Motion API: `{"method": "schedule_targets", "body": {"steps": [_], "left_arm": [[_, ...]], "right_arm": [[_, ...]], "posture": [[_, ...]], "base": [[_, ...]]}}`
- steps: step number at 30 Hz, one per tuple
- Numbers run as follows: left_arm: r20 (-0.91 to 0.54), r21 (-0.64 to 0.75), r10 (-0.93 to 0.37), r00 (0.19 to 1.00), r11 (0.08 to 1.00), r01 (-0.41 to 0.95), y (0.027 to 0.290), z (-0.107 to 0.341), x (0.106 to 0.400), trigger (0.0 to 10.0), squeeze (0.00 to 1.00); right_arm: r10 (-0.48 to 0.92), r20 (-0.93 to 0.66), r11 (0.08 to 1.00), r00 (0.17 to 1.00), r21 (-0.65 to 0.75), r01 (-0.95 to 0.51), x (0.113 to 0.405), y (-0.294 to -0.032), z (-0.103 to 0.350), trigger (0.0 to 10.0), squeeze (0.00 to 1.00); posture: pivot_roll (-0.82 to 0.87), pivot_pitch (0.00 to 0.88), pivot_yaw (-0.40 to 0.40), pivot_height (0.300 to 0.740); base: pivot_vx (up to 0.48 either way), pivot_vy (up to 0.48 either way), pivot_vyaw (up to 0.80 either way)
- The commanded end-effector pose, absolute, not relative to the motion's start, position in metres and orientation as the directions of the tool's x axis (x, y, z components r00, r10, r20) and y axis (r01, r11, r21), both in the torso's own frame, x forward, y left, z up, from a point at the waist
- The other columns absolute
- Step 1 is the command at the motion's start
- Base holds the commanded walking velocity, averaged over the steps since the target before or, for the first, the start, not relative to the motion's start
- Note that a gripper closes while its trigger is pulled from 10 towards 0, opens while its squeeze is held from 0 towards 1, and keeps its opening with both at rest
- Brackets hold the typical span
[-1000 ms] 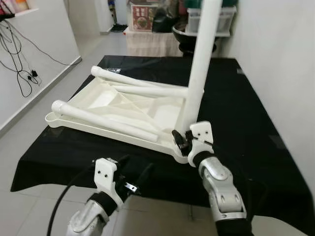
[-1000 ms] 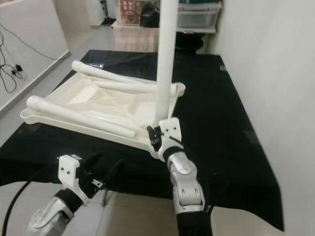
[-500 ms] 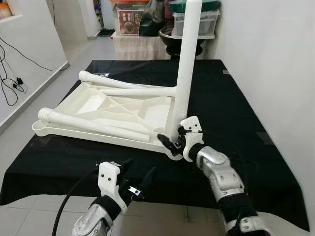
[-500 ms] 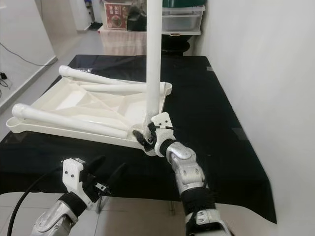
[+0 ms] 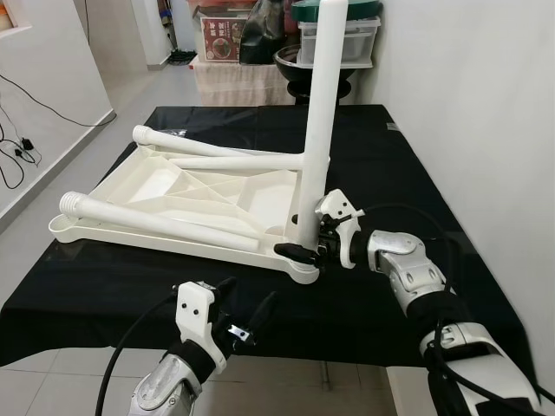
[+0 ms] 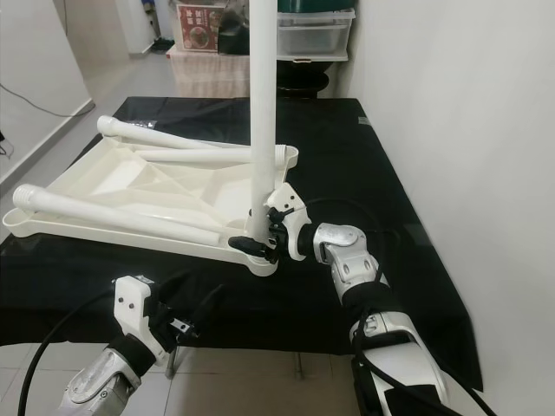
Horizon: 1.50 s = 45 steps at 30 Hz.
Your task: Building children table
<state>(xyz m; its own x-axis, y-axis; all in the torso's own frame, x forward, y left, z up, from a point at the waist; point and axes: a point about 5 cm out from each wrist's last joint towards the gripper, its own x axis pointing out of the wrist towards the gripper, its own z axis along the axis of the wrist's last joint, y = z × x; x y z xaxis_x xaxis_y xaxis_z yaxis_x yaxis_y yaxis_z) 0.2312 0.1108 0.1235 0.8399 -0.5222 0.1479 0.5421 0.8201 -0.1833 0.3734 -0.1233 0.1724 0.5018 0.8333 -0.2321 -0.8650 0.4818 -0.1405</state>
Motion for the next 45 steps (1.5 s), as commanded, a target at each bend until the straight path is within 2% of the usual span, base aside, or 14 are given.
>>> {"method": "schedule_targets", "body": {"steps": [1, 11, 14, 16, 17, 27, 28, 31, 32, 34, 35, 39, 40, 45], "left_arm": [[0.128, -0.173, -0.529, 0.839, 0.821, 0.544, 0.110, 0.119, 0.229, 10.0, 0.00], [0.126, -0.178, -0.535, 0.835, 0.816, 0.549, 0.110, 0.120, 0.228, 10.0, 0.00], [0.127, -0.176, -0.532, 0.837, 0.818, 0.547, 0.111, 0.121, 0.227, 10.0, 0.00], [0.129, -0.178, -0.529, 0.839, 0.820, 0.544, 0.113, 0.121, 0.227, 10.0, 0.00], [0.129, -0.177, -0.528, 0.839, 0.820, 0.544, 0.114, 0.122, 0.227, 10.0, 0.00], [0.125, -0.178, -0.538, 0.834, 0.814, 0.552, 0.113, 0.121, 0.229, 10.0, 0.00], [0.132, -0.181, -0.535, 0.834, 0.815, 0.551, 0.112, 0.122, 0.231, 10.0, 0.00], [0.138, -0.187, -0.526, 0.839, 0.819, 0.543, 0.112, 0.123, 0.232, 10.0, 0.00], [0.139, -0.186, -0.526, 0.839, 0.818, 0.544, 0.112, 0.123, 0.232, 10.0, 0.00], [0.139, -0.186, -0.527, 0.838, 0.818, 0.545, 0.112, 0.123, 0.233, 10.0, 0.00], [0.139, -0.186, -0.529, 0.837, 0.816, 0.547, 0.112, 0.123, 0.233, 10.0, 0.00], [0.141, -0.186, -0.533, 0.835, 0.814, 0.551, 0.111, 0.124, 0.234, 10.0, 0.00], [0.141, -0.186, -0.532, 0.835, 0.814, 0.550, 0.111, 0.124, 0.234, 10.0, 0.00], [0.142, -0.185, -0.532, 0.835, 0.814, 0.550, 0.110, 0.124, 0.234, 10.0, 0.00]], "right_arm": [[0.856, -0.266, 0.424, 0.443, -0.127, -0.897, 0.370, -0.116, 0.164, 0.0, 0.00], [0.839, -0.238, 0.484, 0.489, -0.083, -0.871, 0.368, -0.132, 0.153, 0.0, 0.00], [0.770, -0.207, 0.605, 0.604, -0.065, -0.793, 0.369, -0.134, 0.147, 0.0, 0.00], [0.408, -0.177, 0.906, 0.896, -0.044, -0.421, 0.361, -0.133, 0.123, 0.0, 0.00], [0.253, -0.191, 0.964, 0.948, -0.033, -0.264, 0.352, -0.135, 0.114, 0.0, 0.00], [0.326, -0.173, 0.944, 0.929, 0.005, -0.330, 0.340, -0.096, 0.108, 0.0, 0.00], [0.351, -0.150, 0.934, 0.924, -0.019, -0.358, 0.350, -0.093, 0.118, 9.4, 0.00], [0.397, -0.118, 0.914, 0.910, -0.035, -0.403, 0.357, -0.092, 0.131, 10.0, 0.00], [0.462, -0.099, 0.884, 0.881, -0.023, -0.466, 0.358, -0.089, 0.137, 10.0, 0.55], [0.490, -0.088, 0.870, 0.867, -0.017, -0.493, 0.357, -0.087, 0.142, 10.0, 0.55], [0.543, -0.075, 0.838, 0.837, -0.025, -0.546, 0.357, -0.085, 0.149, 10.0, 1.00], [0.760, -0.071, 0.643, 0.646, -0.062, -0.763, 0.356, -0.083, 0.167, 10.0, 1.00], [0.802, -0.093, 0.582, 0.589, -0.099, -0.807, 0.356, -0.084, 0.169, 10.0, 0.00], [0.917, -0.219, 0.302, 0.332, -0.157, -0.940, 0.349, -0.084, 0.166, 10.0, 0.00]], "posture": [[0.04, 0.030, -0.012, 0.740], [0.02, 0.049, 0.000, 0.740], [0.03, 0.053, -0.007, 0.740], [0.02, 0.062, -0.009, 0.740], [0.02, 0.066, -0.003, 0.740], [0.01, 0.062, 0.006, 0.740], [0.01, 0.065, 0.000, 0.740], [0.01, 0.066, -0.001, 0.740], [0.00, 0.065, 0.002, 0.740], [0.00, 0.065, 0.002, 0.740], [0.00, 0.065, 0.002, 0.740], [0.01, 0.063, -0.001, 0.740], [0.01, 0.061, -0.005, 0.740], [0.02, 0.055, -0.012, 0.740]], "base": [[0.000, 0.000, 0.00], [0.000, 0.000, 0.00], [0.000, 0.000, 0.00], [0.000, 0.000, 0.00], [0.000, 0.000, 0.00], [0.000, 0.000, 0.00], [0.000, 0.000, 0.00], [0.000, 0.000, 0.00], [0.000, 0.000, 0.00], [0.000, 0.000, 0.00], [0.000, 0.000, 0.00], [0.000, 0.000, 0.00], [0.000, 0.000, 0.00], [0.000, 0.000, 0.00]]}}
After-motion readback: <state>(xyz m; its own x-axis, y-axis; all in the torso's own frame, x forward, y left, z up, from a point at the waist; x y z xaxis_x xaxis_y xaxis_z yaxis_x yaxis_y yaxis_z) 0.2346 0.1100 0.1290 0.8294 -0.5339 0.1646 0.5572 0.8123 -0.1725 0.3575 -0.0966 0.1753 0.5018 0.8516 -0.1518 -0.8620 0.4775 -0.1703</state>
